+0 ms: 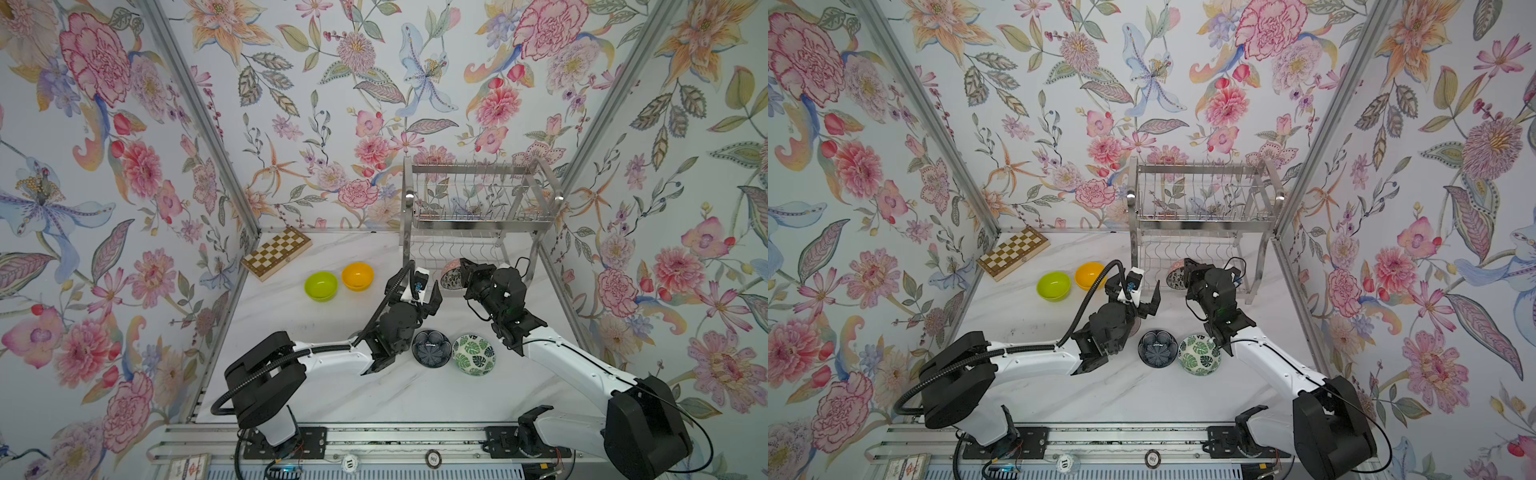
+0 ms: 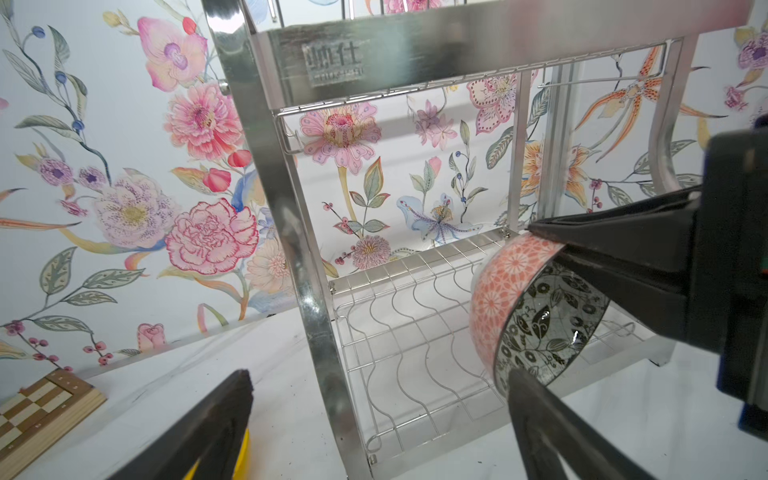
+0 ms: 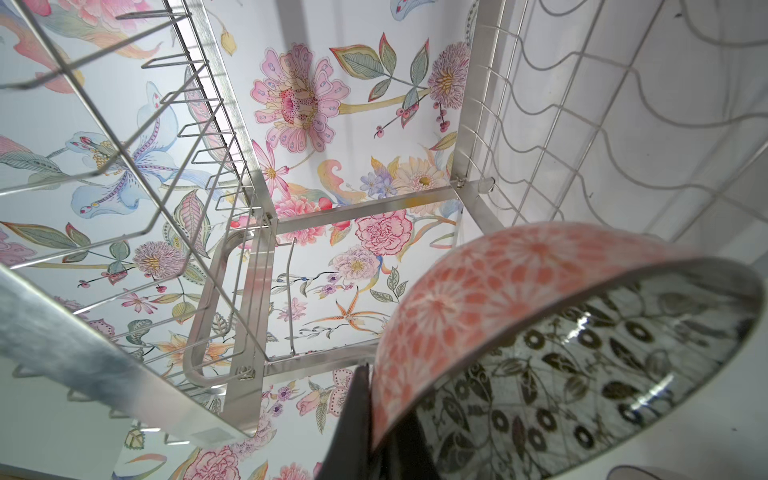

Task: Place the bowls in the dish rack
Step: 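Open left gripper and withdraw it while right gripper carries bowl to rack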

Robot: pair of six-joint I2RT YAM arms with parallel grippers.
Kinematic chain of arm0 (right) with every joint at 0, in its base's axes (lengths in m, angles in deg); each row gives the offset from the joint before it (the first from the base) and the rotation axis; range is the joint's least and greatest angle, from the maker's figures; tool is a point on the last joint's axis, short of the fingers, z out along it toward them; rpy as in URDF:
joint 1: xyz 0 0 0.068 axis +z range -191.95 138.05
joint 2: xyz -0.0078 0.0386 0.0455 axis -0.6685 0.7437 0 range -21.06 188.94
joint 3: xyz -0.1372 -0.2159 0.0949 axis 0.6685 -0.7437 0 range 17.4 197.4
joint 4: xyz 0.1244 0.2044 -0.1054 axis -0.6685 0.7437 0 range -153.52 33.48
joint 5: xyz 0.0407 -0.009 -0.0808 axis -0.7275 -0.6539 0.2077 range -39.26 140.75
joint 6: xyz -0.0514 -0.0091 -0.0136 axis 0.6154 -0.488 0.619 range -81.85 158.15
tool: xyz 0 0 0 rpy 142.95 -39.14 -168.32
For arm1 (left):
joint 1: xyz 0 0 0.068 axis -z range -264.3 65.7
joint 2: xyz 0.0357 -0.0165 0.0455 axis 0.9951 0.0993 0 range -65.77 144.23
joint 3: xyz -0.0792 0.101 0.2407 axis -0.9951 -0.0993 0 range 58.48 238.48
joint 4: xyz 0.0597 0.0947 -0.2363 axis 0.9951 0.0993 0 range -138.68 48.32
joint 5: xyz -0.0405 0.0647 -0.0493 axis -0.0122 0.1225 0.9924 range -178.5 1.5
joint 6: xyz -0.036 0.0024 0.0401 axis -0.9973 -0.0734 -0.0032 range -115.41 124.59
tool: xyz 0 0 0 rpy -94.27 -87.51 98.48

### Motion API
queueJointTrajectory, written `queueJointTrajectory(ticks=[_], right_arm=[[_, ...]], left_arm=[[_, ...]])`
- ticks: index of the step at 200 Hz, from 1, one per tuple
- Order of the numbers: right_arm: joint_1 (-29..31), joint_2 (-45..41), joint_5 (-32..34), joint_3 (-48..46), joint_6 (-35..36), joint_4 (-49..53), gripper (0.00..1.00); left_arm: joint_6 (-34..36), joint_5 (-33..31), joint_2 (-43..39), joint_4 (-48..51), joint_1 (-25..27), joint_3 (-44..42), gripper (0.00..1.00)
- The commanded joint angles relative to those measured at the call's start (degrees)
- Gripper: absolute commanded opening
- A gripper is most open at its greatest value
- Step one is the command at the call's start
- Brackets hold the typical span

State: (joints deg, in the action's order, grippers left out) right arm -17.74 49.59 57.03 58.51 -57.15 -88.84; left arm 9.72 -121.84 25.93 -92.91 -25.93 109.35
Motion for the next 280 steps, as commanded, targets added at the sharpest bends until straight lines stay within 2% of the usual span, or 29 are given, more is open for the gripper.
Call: queueJointTrajectory(ticks=[1, 21, 52, 71, 88, 112, 124, 140, 159, 179, 193, 212, 230, 280], right_arm=[[-1.8, -2.0, -1.7, 0.0, 6.2, -0.2, 0.00], [-3.1, -2.4, -2.7, 0.9, 11.2, 2.5, 0.00], [-4.5, -2.3, -4.2, 2.8, 20.6, 6.1, 0.00], [-5.3, -1.2, -6.4, 3.4, 26.2, 5.2, 0.00], [-6.0, 0.7, -9.9, 3.9, 31.2, 2.9, 0.00], [-6.7, 5.0, -17.4, 5.7, 37.6, -1.1, 0.00], [-6.7, 7.4, -21.0, 6.8, 40.3, -3.2, 0.00], [-6.7, 10.7, -24.7, 7.7, 42.3, -6.1, 0.00], [-6.5, 14.1, -27.0, 8.3, 44.9, -9.7, 0.00], [-6.6, 17.3, -28.3, 8.7, 46.6, -12.3, 0.00], [-6.7, 19.7, -30.0, 8.9, 48.2, -15.5, 0.00], [-6.6, 23.3, -32.5, 9.5, 51.9, -20.2, 0.00], [-6.8, 26.1, -34.3, 11.5, 54.3, -20.4, 0.00], [-7.4, 34.2, -37.1, 16.0, 52.5, -26.9, 0.00]], left_arm=[[-9.8, 5.1, -5.6, 12.0, -3.1, -0.1, 0.99], [-17.1, 10.7, -8.8, 20.8, -7.4, 0.6, 0.99], [-27.0, 15.6, -12.0, 32.5, -15.7, 1.8, 0.99], [-29.0, 15.9, -12.0, 39.8, -19.6, 3.5, 0.99], [-29.2, 16.0, -12.0, 41.8, -22.0, 3.3, 0.99], [-29.9, 18.2, -12.1, 36.4, -24.4, 0.6, 0.99], [-28.8, 21.8, -11.7, 30.1, -25.8, -1.9, 0.99], [-26.6, 29.8, -10.2, 21.4, -28.2, -5.5, 0.99], [-25.6, 35.0, -8.1, 16.4, -30.4, -7.5, 0.99], [-21.4, 38.9, -6.1, 14.0, -30.8, -8.4, 0.99], [-20.3, 40.5, -5.0, 13.0, -30.8, -9.0, 0.99], [-20.0, 41.9, -3.0, 6.8, -30.8, -12.3, 0.99], [-19.2, 43.2, -0.5, 3.0, -30.8, -13.7, 0.99], [-18.2, 43.8, 1.2, 1.2, -30.8, -13.1, 0.99]])
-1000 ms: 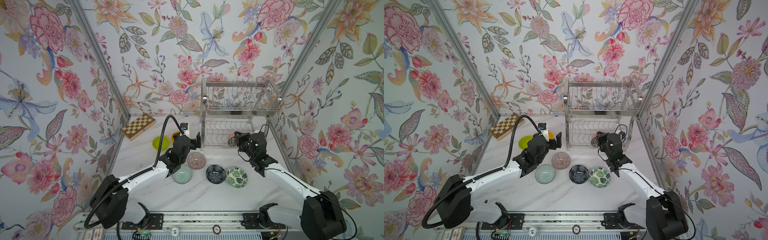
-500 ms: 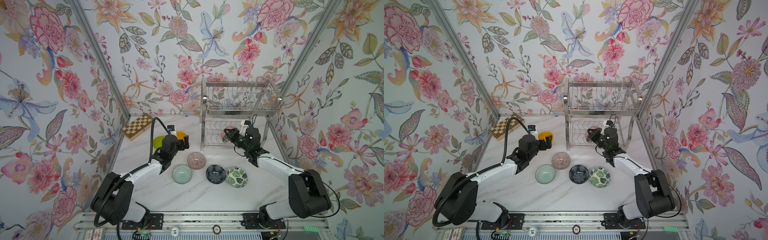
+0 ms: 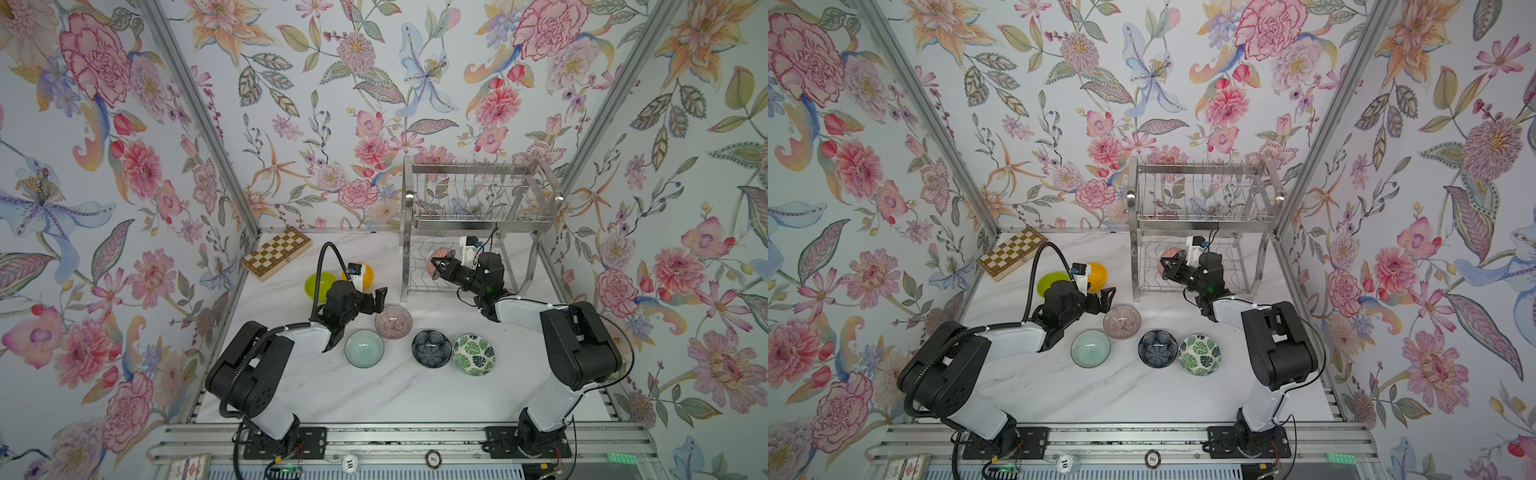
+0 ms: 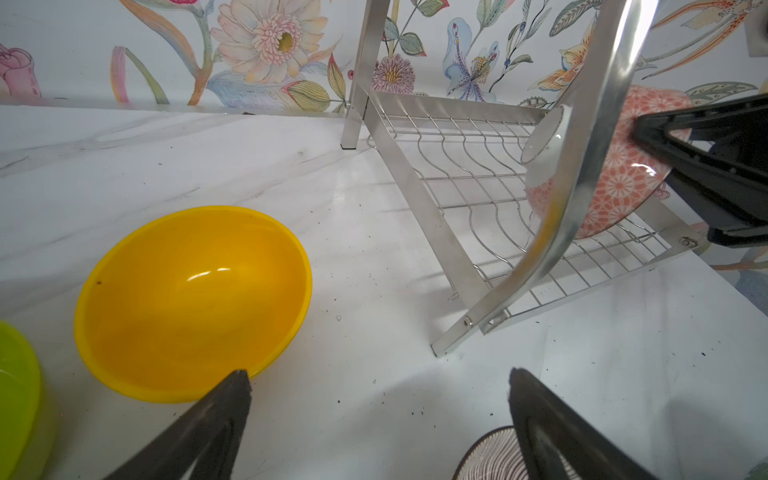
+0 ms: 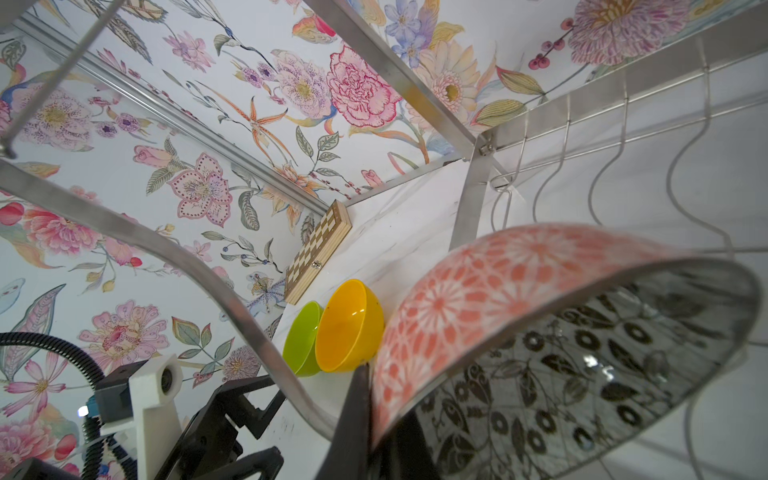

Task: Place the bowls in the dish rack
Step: 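Open left gripper and withdraw it while right gripper carries bowl to rack, then lower the pink floral bowl upright into the lower rack slots with right gripper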

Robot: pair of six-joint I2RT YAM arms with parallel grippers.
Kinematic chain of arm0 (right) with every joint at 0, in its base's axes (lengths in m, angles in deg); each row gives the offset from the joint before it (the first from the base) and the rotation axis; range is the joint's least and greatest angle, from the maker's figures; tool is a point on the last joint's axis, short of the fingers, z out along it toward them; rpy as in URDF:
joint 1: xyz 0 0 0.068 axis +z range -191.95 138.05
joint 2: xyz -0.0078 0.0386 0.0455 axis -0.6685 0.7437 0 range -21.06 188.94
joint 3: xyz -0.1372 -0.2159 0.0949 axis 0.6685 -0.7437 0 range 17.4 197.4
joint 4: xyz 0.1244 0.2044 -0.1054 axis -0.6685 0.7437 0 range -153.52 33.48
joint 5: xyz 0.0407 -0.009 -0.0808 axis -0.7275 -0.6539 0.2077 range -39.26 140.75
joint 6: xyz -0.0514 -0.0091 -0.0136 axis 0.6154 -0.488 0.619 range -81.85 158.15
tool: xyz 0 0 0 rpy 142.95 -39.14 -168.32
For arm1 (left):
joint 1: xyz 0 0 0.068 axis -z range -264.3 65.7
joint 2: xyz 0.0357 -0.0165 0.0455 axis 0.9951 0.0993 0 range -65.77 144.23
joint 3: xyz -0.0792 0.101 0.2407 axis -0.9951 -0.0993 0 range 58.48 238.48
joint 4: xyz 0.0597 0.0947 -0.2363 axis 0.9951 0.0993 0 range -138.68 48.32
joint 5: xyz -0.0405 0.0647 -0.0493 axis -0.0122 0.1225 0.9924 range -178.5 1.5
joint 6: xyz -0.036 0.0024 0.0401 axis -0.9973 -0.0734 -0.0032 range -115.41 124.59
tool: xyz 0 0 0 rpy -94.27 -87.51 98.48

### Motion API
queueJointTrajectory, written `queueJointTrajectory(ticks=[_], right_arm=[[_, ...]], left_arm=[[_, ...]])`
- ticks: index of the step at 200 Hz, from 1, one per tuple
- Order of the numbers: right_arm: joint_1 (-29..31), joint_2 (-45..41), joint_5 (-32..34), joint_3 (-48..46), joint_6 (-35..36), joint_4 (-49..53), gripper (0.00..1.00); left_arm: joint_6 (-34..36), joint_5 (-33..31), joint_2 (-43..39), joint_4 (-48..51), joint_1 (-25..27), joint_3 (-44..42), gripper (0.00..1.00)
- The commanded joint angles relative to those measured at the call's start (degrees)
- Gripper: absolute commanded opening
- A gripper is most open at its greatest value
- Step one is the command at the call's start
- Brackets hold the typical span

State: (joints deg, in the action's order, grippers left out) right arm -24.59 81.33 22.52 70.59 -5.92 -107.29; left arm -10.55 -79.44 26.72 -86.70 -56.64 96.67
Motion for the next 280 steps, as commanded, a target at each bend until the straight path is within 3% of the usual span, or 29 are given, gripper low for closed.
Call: queueJointTrajectory(ticks=[1, 101, 185, 280], right_arm=[[-0.6, 2.6, -2.6, 4.0, 1.3, -8.5, 0.00], [-2.8, 20.2, -9.4, 20.9, -7.5, -14.8, 0.00], [-2.9, 30.2, -13.8, 34.3, -10.4, -10.6, 0.00], [-3.3, 35.8, -17.9, 42.9, -9.9, -3.4, 0.00]], left_arm=[[2.0, 1.5, 0.4, -5.0, -0.1, -0.4, 0.99], [1.7, 4.7, 0.6, -7.6, 0.0, -1.1, 0.99], [1.8, 4.6, 0.3, -7.0, 0.0, -0.8, 0.99], [1.7, 4.6, 0.2, -6.6, -0.1, -0.6, 0.99]])
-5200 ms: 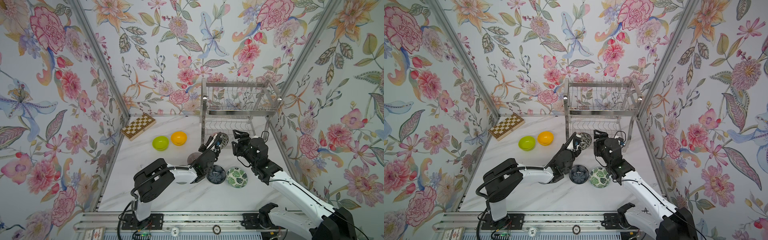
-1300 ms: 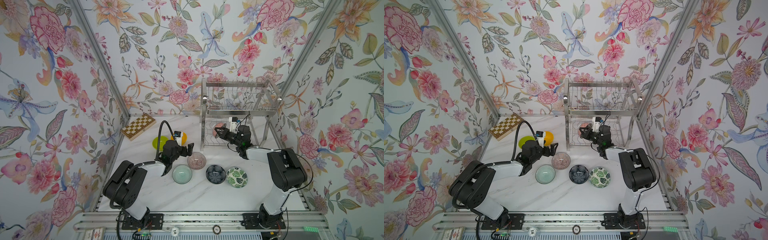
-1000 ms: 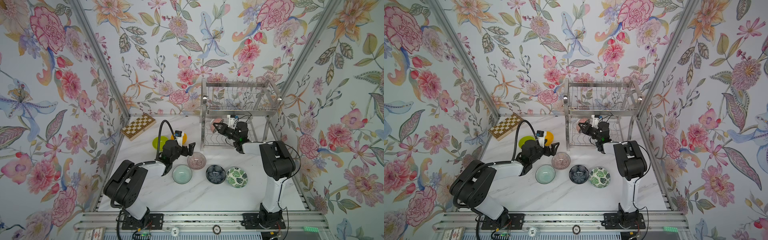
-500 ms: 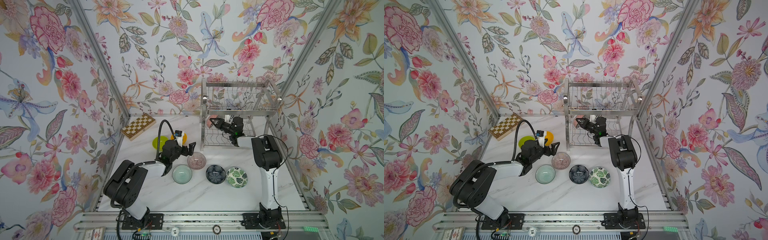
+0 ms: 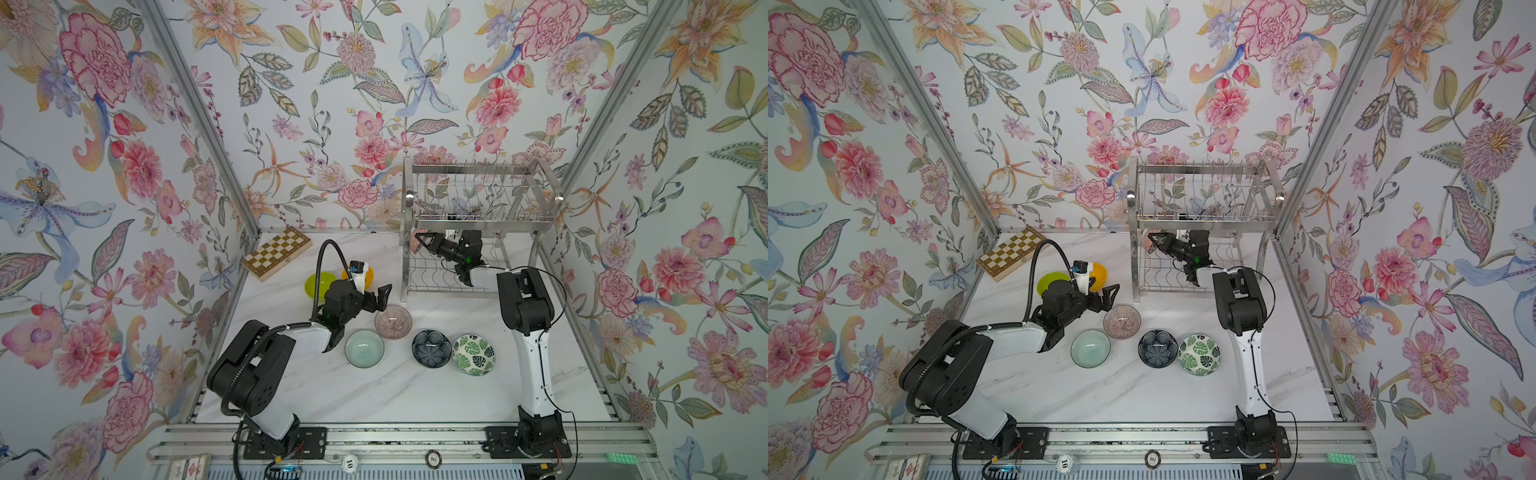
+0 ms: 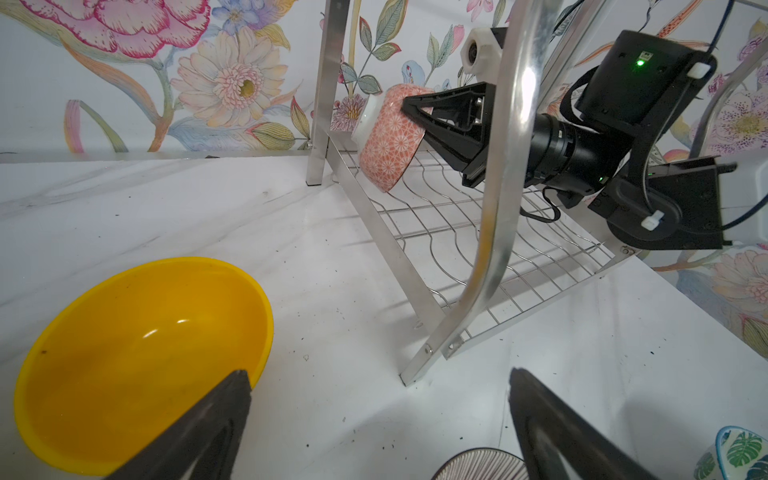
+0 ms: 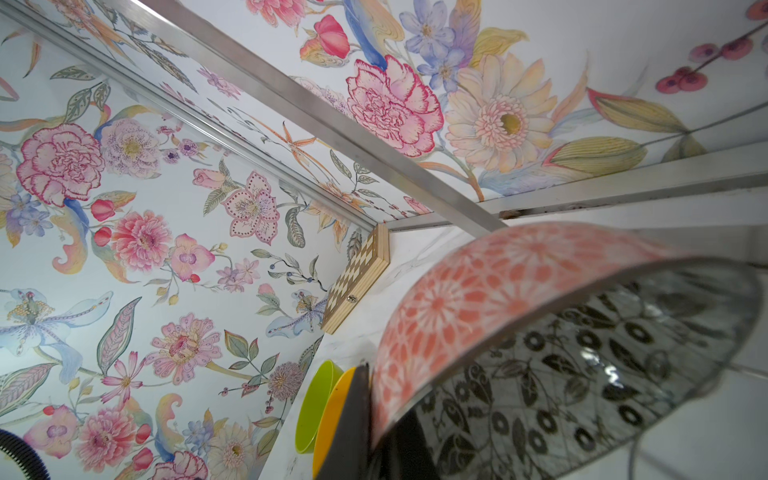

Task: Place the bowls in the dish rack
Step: 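Lower the pink floral bowl upright into the lower rack slots with right gripper, then open right gripper to release the bowl in the rack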

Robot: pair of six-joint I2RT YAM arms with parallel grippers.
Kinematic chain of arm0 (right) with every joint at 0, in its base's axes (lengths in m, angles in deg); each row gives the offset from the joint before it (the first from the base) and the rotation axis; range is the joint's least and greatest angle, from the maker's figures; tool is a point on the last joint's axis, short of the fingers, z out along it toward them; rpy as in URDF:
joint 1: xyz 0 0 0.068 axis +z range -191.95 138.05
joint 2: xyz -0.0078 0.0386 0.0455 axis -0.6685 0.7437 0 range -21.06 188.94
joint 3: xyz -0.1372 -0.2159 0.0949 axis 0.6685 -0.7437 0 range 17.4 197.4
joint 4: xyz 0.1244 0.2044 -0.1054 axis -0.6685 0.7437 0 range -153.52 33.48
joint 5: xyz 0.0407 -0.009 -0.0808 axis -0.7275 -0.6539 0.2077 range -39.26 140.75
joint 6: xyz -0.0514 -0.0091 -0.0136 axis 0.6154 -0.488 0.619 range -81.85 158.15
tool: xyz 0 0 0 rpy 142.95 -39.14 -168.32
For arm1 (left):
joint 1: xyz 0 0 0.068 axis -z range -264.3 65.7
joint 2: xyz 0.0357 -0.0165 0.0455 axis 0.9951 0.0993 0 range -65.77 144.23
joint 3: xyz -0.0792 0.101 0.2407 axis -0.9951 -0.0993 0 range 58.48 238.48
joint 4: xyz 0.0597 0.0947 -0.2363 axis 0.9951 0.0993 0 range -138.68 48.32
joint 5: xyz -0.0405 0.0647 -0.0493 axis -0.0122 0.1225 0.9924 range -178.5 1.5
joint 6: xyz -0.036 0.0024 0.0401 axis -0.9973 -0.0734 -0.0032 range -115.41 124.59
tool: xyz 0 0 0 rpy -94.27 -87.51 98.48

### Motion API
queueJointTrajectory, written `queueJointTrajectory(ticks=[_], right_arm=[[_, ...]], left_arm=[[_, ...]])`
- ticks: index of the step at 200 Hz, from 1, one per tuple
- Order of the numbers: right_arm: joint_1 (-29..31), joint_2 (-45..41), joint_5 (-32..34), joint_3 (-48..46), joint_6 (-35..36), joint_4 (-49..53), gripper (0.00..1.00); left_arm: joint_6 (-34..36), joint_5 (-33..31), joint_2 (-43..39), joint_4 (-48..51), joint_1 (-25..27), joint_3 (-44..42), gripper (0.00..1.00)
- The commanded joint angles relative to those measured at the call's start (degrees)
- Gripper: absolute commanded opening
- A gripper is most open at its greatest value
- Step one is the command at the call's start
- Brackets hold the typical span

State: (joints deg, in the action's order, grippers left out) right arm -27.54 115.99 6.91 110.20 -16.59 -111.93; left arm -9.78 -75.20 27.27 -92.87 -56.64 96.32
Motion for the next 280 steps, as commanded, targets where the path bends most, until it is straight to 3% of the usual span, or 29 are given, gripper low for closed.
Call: queueJointTrajectory(ticks=[1, 204, 280], right_arm=[[-0.4, 1.2, -2.4, 3.3, 0.8, 1.3, 0.00], [-2.9, 1.2, -4.2, 2.9, 5.9, 11.7, 0.01], [-3.1, 0.4, -4.2, 4.4, 6.7, 14.3, 0.14]], left_arm=[[0.9, 0.4, -0.3, -0.5, 0.0, -0.2, 0.99], [0.4, 1.2, -0.2, -2.2, -0.1, -0.9, 0.99], [0.4, 1.5, 0.1, -2.7, 0.0, -0.9, 0.99]])
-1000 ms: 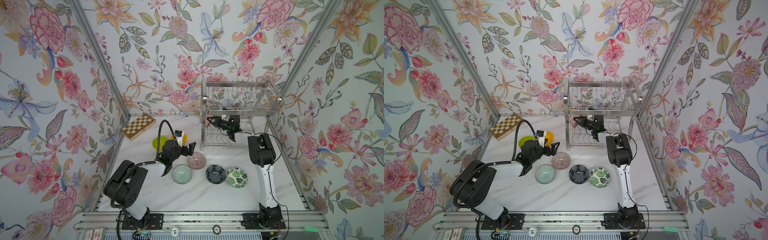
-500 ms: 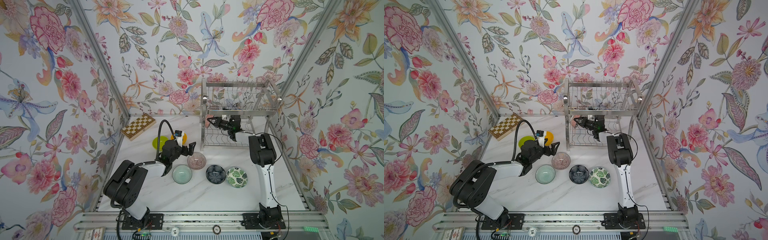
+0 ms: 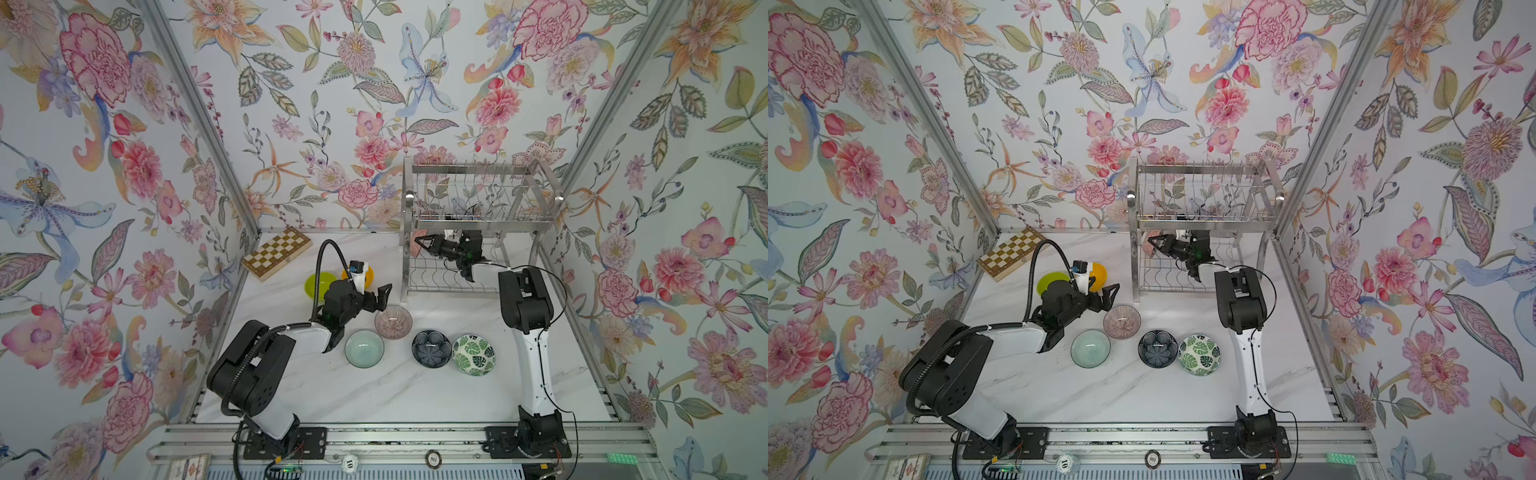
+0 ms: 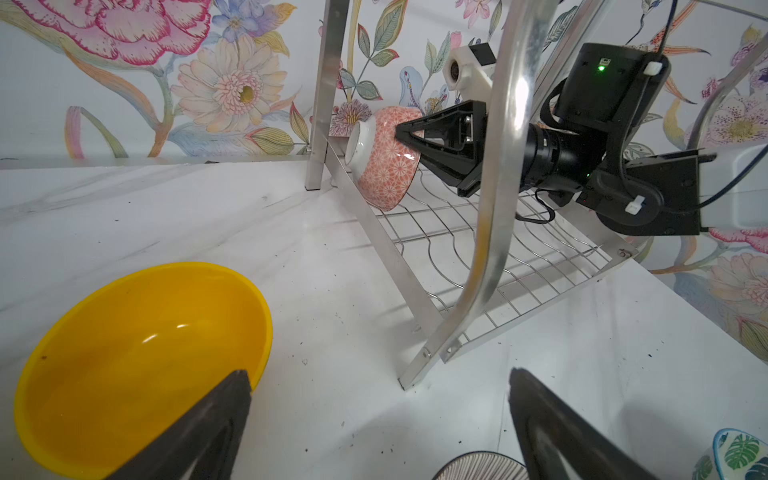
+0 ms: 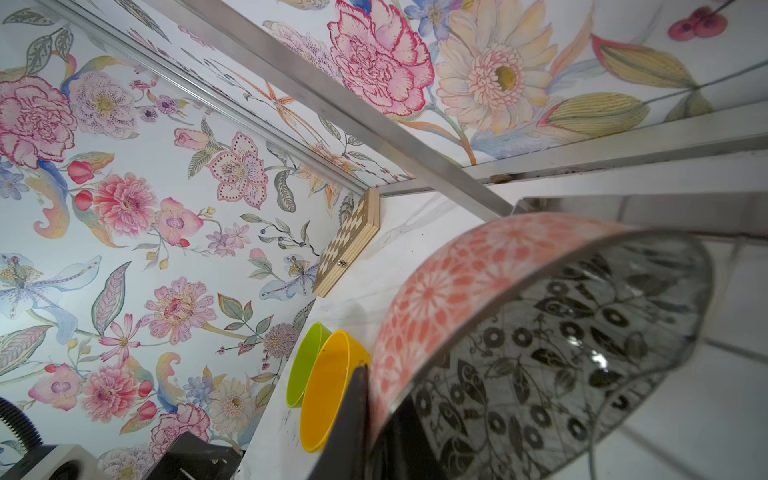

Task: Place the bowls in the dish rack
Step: 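Open right gripper to release the bowl in the rack, then withdraw right gripper from the rack while left gripper moves over the pale green bowl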

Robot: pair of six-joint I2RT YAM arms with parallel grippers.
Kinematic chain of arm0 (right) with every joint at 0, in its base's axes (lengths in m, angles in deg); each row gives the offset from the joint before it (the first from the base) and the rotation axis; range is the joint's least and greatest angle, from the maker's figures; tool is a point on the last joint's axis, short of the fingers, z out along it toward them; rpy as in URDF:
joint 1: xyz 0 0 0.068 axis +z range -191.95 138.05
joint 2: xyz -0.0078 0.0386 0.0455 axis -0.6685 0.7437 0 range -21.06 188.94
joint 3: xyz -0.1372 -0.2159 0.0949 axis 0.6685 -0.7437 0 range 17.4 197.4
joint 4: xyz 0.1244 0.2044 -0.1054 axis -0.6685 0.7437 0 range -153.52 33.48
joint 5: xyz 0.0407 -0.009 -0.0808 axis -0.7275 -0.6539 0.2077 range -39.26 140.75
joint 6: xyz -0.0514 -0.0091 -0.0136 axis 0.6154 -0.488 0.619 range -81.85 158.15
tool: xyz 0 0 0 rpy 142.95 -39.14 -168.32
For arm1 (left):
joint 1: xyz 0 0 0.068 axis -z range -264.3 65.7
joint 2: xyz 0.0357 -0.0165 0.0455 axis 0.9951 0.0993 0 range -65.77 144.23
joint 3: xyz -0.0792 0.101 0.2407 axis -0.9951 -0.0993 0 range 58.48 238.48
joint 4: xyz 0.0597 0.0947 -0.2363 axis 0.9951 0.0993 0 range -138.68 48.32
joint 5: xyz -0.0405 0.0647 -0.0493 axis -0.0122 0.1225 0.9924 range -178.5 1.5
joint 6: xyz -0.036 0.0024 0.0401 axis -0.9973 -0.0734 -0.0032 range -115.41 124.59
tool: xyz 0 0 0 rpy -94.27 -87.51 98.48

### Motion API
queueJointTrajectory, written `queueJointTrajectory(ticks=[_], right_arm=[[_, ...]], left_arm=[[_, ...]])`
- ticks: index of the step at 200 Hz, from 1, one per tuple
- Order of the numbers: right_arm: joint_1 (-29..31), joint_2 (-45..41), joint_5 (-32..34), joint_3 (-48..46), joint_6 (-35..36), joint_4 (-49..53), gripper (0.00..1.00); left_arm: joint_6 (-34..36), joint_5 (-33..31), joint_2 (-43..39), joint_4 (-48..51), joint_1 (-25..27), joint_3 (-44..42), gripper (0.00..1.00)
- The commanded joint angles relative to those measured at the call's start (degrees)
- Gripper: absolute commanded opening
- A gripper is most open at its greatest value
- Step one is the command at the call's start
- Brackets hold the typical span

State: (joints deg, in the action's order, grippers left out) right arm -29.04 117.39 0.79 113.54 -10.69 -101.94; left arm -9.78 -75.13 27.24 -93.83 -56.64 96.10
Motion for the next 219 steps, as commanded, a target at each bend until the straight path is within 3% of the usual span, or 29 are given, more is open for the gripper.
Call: queueJointTrajectory(ticks=[1, 98, 178, 219], right_arm=[[-1.5, -1.0, 1.9, 1.1, 0.8, 4.4, 0.14], [-1.4, -2.4, 2.2, 1.6, -0.3, 4.3, 0.20], [-1.7, -9.6, 4.1, -9.1, -5.2, -7.0, 0.33], [-1.7, -14.4, 7.3, -19.0, -8.0, -13.9, 0.41]], left_arm=[[0.4, 1.4, 0.2, -1.8, 0.0, -0.8, 0.99], [0.5, 1.1, 0.2, -1.6, -0.1, -0.6, 0.99], [0.5, 0.9, -0.5, -1.5, 0.0, -0.9, 0.99], [0.1, 0.1, -2.5, -1.6, -0.1, -1.7, 0.99]])
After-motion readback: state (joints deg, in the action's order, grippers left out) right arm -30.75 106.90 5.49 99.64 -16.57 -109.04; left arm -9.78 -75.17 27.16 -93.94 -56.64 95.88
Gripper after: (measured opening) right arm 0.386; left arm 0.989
